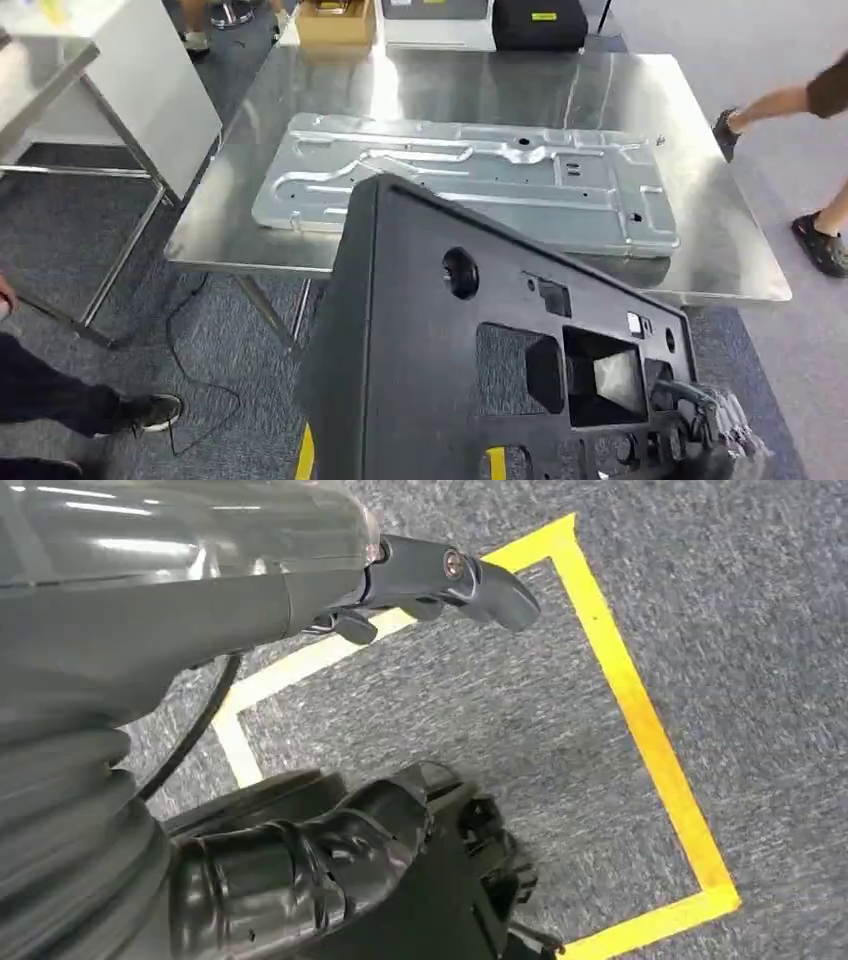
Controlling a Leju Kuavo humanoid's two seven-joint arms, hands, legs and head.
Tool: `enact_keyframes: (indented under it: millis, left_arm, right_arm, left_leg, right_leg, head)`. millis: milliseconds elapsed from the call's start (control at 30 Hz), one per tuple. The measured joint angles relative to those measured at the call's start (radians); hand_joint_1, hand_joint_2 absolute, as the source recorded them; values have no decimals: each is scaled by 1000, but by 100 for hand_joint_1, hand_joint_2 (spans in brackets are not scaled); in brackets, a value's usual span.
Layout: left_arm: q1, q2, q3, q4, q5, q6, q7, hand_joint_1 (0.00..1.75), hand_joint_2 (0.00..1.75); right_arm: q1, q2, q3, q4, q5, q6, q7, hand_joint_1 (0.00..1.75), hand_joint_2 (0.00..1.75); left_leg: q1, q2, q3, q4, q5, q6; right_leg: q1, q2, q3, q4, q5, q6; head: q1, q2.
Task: Take the parts from the cabinet and place them on the table.
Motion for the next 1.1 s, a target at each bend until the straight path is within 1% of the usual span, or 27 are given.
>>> enact_keyframes:
  millis: [33, 67, 100, 167, 200, 233, 267, 333, 367, 400, 433, 500, 533, 567, 600, 633, 667, 700, 733, 767, 833, 867, 900, 1000, 1033, 1067, 1100]
  left_arm:
    - [-2, 1, 0, 0, 0, 0, 0, 0, 175]
    - [-2, 1, 0, 0, -1, 0, 0, 0, 175]
    - [-2, 1, 0, 0, -1, 0, 0, 0, 175]
    - [1, 1, 0, 0, -2, 0, 0, 0, 175]
    - [3, 1, 0, 0, -2, 0, 0, 0, 175]
    - [5, 1, -1, 0, -4, 0, 0, 0, 175]
    - [6, 1, -1, 0, -6, 0, 0, 0, 175]
    - [5, 2, -2, 0, -12, -2, -1, 0, 175]
    - [6, 2, -2, 0, -14, -2, -1, 0, 175]
    - [5, 2, -2, 0, -14, -3, -1, 0, 175]
    - [-3, 2, -3, 0, -16, -3, -1, 0, 175]
    - [-1, 3, -4, 0, -20, -3, 0, 0, 175]
    - [1, 4, -4, 0, -21, -3, 0, 0, 175]
    - [2, 4, -5, 0, -21, -3, 0, 0, 175]
    - [1, 4, -5, 0, -22, -5, 0, 0, 175]
    - [-1, 4, -6, 0, -24, -6, 0, 0, 175]
    - [-3, 4, -7, 0, -26, -8, 0, 0, 175]
    - [-3, 4, -9, 0, -29, -10, 0, 0, 175]
    - [-2, 5, -10, 0, -31, -11, 1, 0, 175]
    - [-1, 5, -11, 0, -32, -13, 2, 0, 175]
    - [0, 5, -14, 0, -32, -16, 2, 0, 175]
    - [0, 5, -17, 0, -33, -18, 2, 0, 175]
    - [-2, 5, -19, 0, -34, -18, 3, 0, 175]
    - [-5, 5, -23, 0, -35, -18, 5, 0, 175]
    - [-7, 5, -24, 0, -35, -18, 6, 0, 175]
    - [-7, 6, -24, 0, -35, -18, 6, 0, 175]
    - [-7, 6, -25, 0, -35, -18, 6, 0, 175]
  right_arm:
    - [-2, 0, 0, -2, 2, 0, 0, 175, 175]
    - [-5, -1, -1, -5, 4, 0, 0, 175, 175]
    - [-9, -1, -2, -5, 5, 0, 0, 175, 175]
    - [-12, -1, -2, -5, 5, 0, 0, 175, 175]
    - [-13, -2, -2, -5, 6, 0, 0, 175, 175]
    - [-13, -2, -2, -5, 9, 0, 0, 175, 175]
    - [-16, -3, -3, -5, 11, 0, 0, 175, 175]
    - [-27, -9, -4, -5, 16, 0, 4, 175, 175]
    - [-35, -13, -6, -5, 19, 0, 11, 175, 175]
    - [-44, -18, -8, -4, 21, 0, 19, 175, 175]
    - [-52, -25, -9, -4, 25, 0, 26, 175, 175]
    - [-67, -38, -11, -4, 30, 0, 36, 175, 175]
    - [-74, -45, -13, -5, 33, 0, 38, 175, 175]
    - [-79, -51, -15, -4, 35, 0, 39, 175, 175]
    - [-84, -56, -16, -4, 38, 0, 39, 175, 175]
    - [-89, -60, -16, -4, 40, 0, 40, 175, 175]
    - [-92, -68, -17, -3, 41, 0, 43, 175, 175]
    - [-96, -74, -18, -1, 44, 0, 45, 175, 175]
    - [-101, -80, -18, 2, 45, 0, 50, 175, 175]
    - [-107, -86, -19, 5, 47, 0, 56, 175, 175]
    - [-123, -100, -21, 11, 51, 0, 72, 175, 175]
    - [-132, -105, -22, 12, 53, 0, 76, 175, 175]
    - [-139, -111, -24, 15, 54, 0, 83, 175, 175]
    - [-146, -121, -28, 18, 55, 0, 90, 175, 175]
    - [-147, -123, -29, 19, 55, 0, 91, 175, 175]
    - [-148, -124, -29, 19, 56, 0, 91, 175, 175]
    - [-151, -124, -30, 19, 56, 0, 91, 175, 175]
  left_leg:
    - [3, 1, 6, 5, -10, -7]
    - [3, 2, -7, 41, -25, -11]
    - [4, 2, -42, 109, -55, -14]
    - [7, 2, -146, 277, -112, -18]
    - [7, 2, -186, 328, -114, -19]
    - [7, 2, -202, 328, -88, -18]
    - [7, 2, -195, 282, -38, -15]
    - [7, 2, -141, 118, 79, -4]
    - [5, 3, -123, 62, 99, 3]
    - [-4, 3, -118, 51, 88, 8]
    - [-5, 3, -112, 45, 77, 11]
    - [-9, 2, -112, 40, 72, 19]
    - [4, 0, -98, 24, 77, 27]
    - [2, 1, -89, 16, 77, 29]
    - [3, 3, -81, 12, 73, 40]
    - [2, 3, -77, 12, 70, 44]
    - [0, 3, -73, 12, 65, 47]
    - [0, 2, -68, 13, 60, 48]
    - [-1, 1, -62, 13, 54, 47]
    - [-1, 0, -52, 14, 47, 46]
    - [-1, -1, -30, 17, 30, 41]
    - [-1, -1, -29, 18, 21, 37]
    - [-8, -1, -25, 21, 12, 29]
    - [-6, -2, -19, 11, 7, 17]
    - [-10, -1, -14, 10, 2, 11]
    - [-6, 0, -10, 17, -5, 5]
    - [-7, 1, -25, 56, -23, 1]
  right_leg:
    - [-8, 0, 12, -11, 1, -8]
    - [-7, -2, 21, -16, -4, -15]
    - [-7, -6, 26, -17, -8, -21]
    - [-4, -8, 34, -17, -18, -25]
    - [-3, -7, 40, -17, -24, -25]
    - [-3, -6, 48, -17, -29, -25]
    - [-2, -3, 58, -17, -36, -24]
    - [-1, -2, 82, -17, -51, -20]
    - [-1, -2, 83, -18, -58, -17]
    - [5, -1, 82, -13, -64, -8]
    - [0, 0, 79, -16, -64, -1]
    - [-2, -2, 84, -25, -66, 8]
    - [2, -3, 92, -24, -71, 15]
    - [-2, -4, 92, -10, -75, 18]
    - [0, -3, 69, 39, -100, 17]
    - [0, -2, 28, 110, -131, 19]
    - [-1, -2, -25, 197, -163, 21]
    - [-1, -2, -70, 260, -177, 23]
    - [-1, -2, -100, 287, -163, 24]
    - [-1, -2, -100, 259, -123, 24]
    - [-1, -3, -49, 110, -9, 19]
    - [0, -3, -21, 31, 34, 14]
    - [9, -2, -11, 15, 11, 12]
    - [10, 0, -4, 4, 3, -1]
    - [2, 2, 1, -4, 3, -7]
    - [-3, 1, 11, -12, 4, -11]
    - [-4, -1, 18, -15, -1, -18]
  head:
    - [-1, 0]
    - [0, 0]
    - [-2, 0]
    - [-1, 0]
    - [-1, 0]
    - [-1, 0]
    - [-1, 0]
    - [-1, 0]
    - [0, 0]
    - [0, 0]
    - [-2, 0]
    - [-1, 0]
    - [-2, 0]
    - [-1, 0]
    - [0, 0]
    - [0, 0]
    - [0, 0]
    - [0, 0]
    - [0, 0]
    - [0, 0]
    - [0, 0]
    - [0, 0]
    - [0, 0]
    - [-1, 0]
    - [-1, 0]
    - [-1, 0]
    - [-3, 0]
